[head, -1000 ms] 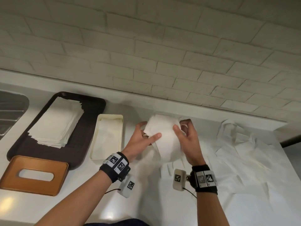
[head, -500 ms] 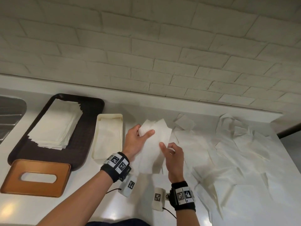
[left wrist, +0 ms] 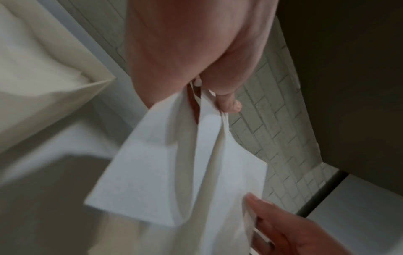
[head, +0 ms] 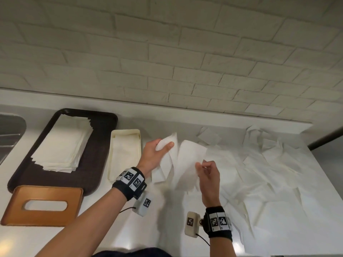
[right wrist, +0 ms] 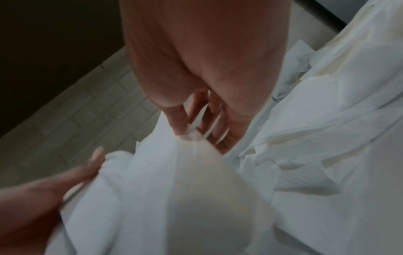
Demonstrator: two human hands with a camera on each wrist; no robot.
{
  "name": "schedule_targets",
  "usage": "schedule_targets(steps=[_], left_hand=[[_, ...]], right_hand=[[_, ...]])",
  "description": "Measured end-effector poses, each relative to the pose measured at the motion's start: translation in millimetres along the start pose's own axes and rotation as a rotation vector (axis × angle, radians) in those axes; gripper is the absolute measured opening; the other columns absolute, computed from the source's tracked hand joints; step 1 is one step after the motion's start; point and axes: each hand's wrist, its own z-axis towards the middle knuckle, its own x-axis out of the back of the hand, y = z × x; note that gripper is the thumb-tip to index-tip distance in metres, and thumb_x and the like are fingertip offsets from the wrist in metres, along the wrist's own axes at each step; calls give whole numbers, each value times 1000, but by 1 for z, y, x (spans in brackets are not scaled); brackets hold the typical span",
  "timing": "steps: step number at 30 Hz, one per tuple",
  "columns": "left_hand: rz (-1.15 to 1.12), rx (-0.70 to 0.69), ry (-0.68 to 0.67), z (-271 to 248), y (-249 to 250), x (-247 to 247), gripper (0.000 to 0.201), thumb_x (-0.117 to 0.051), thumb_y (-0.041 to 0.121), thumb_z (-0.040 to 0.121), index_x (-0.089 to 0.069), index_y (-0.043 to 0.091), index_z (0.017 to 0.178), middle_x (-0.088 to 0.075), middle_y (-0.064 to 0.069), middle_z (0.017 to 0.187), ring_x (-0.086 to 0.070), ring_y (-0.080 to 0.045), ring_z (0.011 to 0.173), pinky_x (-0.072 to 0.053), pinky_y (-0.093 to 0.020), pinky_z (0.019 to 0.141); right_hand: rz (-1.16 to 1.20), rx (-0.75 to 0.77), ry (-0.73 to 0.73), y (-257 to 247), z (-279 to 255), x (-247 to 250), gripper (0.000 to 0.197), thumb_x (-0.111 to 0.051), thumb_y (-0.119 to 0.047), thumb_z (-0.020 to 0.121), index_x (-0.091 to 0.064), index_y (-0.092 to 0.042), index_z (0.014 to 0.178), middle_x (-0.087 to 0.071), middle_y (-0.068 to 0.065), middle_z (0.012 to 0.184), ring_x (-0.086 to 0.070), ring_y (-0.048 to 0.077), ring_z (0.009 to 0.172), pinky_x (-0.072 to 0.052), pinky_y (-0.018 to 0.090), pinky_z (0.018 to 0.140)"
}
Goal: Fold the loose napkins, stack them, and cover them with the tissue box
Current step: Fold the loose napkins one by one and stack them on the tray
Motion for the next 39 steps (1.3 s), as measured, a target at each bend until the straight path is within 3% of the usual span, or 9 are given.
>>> schedule_targets(steps=[4,8,14,19,24,27,33,36,39], left_hand=[[-44,-29,31,0,18,20,34,-74,43,100,-69,11,109,-78,-13,102,-75,-34,98,-59,-50,88],[56,-193,88,-5,47,57,28,-70,44,103,-66,17,108,-75,-7,103,-71,-25,100,-55,-41,92],[341,-429,136,-21,97,119,28,-70,46,101,-68,18,100,-74,1,94,-71,-21,92,-55,-49,88],[179,-493,338,-34,129,169,22,-73,32,101,-70,11,108,-78,-7,103,-74,-28,100,-57,-51,90],[185,-492,421,-34,139,207,15,-76,25,101,-68,13,105,-75,14,88,-68,3,81,-49,-16,73],[207,-471,424,-30,133,215,13,-77,25,100,-69,15,101,-73,18,82,-64,4,76,-47,-14,69],[252,-392,359,-24,120,216,17,-78,34,99,-70,20,95,-73,11,84,-65,-6,78,-47,-31,71],[262,-363,325,-23,120,217,22,-78,42,97,-73,21,101,-78,2,96,-73,-21,93,-54,-45,82],[256,-347,306,-18,121,203,14,-84,33,94,-71,28,91,-75,13,86,-68,-7,82,-49,-30,75]], right_hand=[[141,90,-31,-30,-7,-1,19,-65,-9,107,-51,-21,110,-67,7,91,-55,16,73,-44,34,65],[214,137,-142,-61,-14,-23,39,-56,1,107,-43,-25,134,-77,15,107,-68,21,80,-56,34,68],[-63,272,-166,-72,-16,-80,33,-53,7,100,-73,-20,95,-76,-8,104,-66,6,93,-47,34,91],[-23,260,-545,-99,-24,-124,28,-68,2,91,-70,-22,105,-72,-10,116,-62,8,93,-47,40,89],[-31,224,-680,-98,-10,-175,40,-75,-6,92,-67,-29,123,-65,-12,134,-66,10,105,-52,31,90],[-358,191,-737,-75,0,-210,46,-76,-5,92,-61,-26,130,-62,-3,135,-67,13,85,-51,17,64],[-765,283,-820,-54,-1,-236,54,-68,-4,98,-50,-23,145,-47,6,153,-48,27,142,-38,26,108],[-374,365,-586,-84,-3,-217,52,-61,-8,98,-54,-25,146,-59,-6,147,-56,17,137,-44,33,117],[211,167,-616,-116,-14,-209,39,-58,-18,107,-57,-22,146,-69,-6,142,-62,17,136,-49,39,116]])
